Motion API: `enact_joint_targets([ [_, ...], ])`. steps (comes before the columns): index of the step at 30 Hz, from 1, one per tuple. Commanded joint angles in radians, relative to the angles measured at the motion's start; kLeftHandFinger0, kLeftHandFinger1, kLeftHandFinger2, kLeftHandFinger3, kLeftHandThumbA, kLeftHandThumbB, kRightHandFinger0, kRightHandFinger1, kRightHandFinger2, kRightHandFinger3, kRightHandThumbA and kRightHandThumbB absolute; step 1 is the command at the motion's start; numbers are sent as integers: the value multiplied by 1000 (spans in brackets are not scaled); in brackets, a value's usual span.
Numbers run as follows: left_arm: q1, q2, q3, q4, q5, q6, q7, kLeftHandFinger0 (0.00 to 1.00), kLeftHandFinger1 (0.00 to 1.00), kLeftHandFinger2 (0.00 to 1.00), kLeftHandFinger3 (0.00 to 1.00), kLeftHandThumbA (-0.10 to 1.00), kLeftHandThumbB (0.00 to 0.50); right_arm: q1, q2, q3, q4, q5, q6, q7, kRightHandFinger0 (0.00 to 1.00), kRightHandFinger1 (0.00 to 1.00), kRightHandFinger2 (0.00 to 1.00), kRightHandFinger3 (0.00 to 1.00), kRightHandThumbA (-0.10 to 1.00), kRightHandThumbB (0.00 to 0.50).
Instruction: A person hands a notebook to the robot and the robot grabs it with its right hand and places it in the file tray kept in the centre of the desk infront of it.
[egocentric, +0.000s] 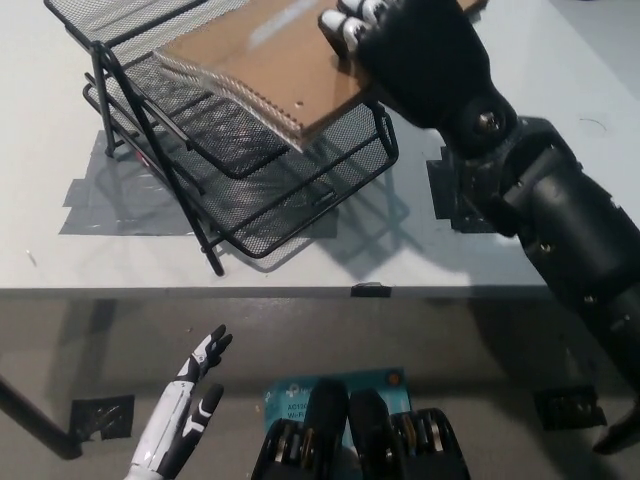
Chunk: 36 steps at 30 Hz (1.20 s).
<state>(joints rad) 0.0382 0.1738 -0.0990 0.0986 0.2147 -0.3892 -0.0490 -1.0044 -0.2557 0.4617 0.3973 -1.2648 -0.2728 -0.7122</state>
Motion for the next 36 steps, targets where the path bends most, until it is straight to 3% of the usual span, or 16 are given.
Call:
enact_joint_targets([
  [1, 1, 9, -1, -39, -15, 0, -13, 1000, 1000, 1000, 1000, 1000, 259, -140, 32, -42, 65, 41, 27, -128, 0, 0, 9, 36, 764, 0],
  [4, 2, 6, 0, -43, -11, 11, -12, 1000, 1000, 1000, 1000, 1000, 271, -160, 59, -36, 177, 48, 31, -187, 0, 0, 13, 25, 761, 0],
  [7, 0, 2, 0, -50, -9, 17, -14, 1000, 1000, 1000, 1000, 1000, 271, -156, 88, -43, 263, 82, 34, -198, 0, 0, 33, 69, 857, 0],
  [8, 0, 2, 0, -51, -8, 18, -14, 1000, 1000, 1000, 1000, 1000, 272, -157, 93, -44, 279, 86, 32, -207, 0, 0, 38, 73, 851, 0],
  [9, 0, 1, 0, -52, -6, 19, -13, 1000, 1000, 1000, 1000, 1000, 273, -154, 100, -45, 298, 95, 29, -210, 0, 0, 7, 17, 714, 10],
  [12, -2, -4, 2, -49, -13, 26, -12, 1000, 1000, 1000, 1000, 1000, 298, -144, 124, -37, 388, 105, 42, -234, 0, 0, 51, 0, 677, 0],
  [16, -9, -3, 1, -51, 3, 21, -6, 1000, 1000, 1000, 1000, 1000, 287, -138, 138, -23, 494, 113, 50, -283, 0, 0, 145, 45, 688, 0],
  [19, -9, -3, 2, -53, 10, 22, -3, 1000, 1000, 1000, 1000, 1000, 287, -137, 145, -15, 543, 119, 45, -325, 0, 0, 159, 78, 685, 0],
  [20, -13, -1, 3, -53, 0, 26, -8, 1000, 1000, 1000, 1000, 1000, 296, -133, 148, -12, 554, 117, 51, -340, 0, 0, 109, 122, 626, 0],
  [23, -15, 1, 3, -50, -3, 20, -10, 1000, 1000, 1000, 1000, 1000, 282, -124, 161, -4, 582, 116, 65, -371, 0, 0, 82, 46, 670, 0],
  [26, -14, 1, 3, -51, -2, 22, -11, 1000, 1000, 1000, 1000, 1000, 288, -120, 173, 2, 583, 120, 80, -391, 0, 0, 215, 134, 745, 0],
  [30, -17, 1, 3, -48, 3, 18, -7, 1000, 1000, 1000, 1000, 1000, 285, -128, 185, -3, 563, 142, 60, -376, 0, 0, 182, 212, 741, 0],
  [31, -17, 1, 2, -53, 11, 23, -6, 1000, 1000, 1000, 1000, 1000, 290, -137, 193, -5, 558, 151, 45, -382, 0, 0, 209, 386, 715, 0],
  [32, -17, -1, 1, -56, 14, 27, -6, 1000, 1000, 1000, 1000, 1000, 290, -143, 198, -6, 556, 157, 38, -387, 0, 0, 131, 348, 639, 0],
  [34, -16, -1, 0, -60, 16, 32, -7, 1000, 1000, 1000, 1000, 1000, 290, -151, 205, -8, 554, 162, 37, -391, 0, 0, 126, 230, 616, 0],
  [36, -17, 2, -1, -59, 17, 30, -8, 1000, 1000, 1000, 1000, 1000, 290, -165, 218, -8, 556, 173, 30, -389, 0, 0, 121, 261, 600, 0],
])
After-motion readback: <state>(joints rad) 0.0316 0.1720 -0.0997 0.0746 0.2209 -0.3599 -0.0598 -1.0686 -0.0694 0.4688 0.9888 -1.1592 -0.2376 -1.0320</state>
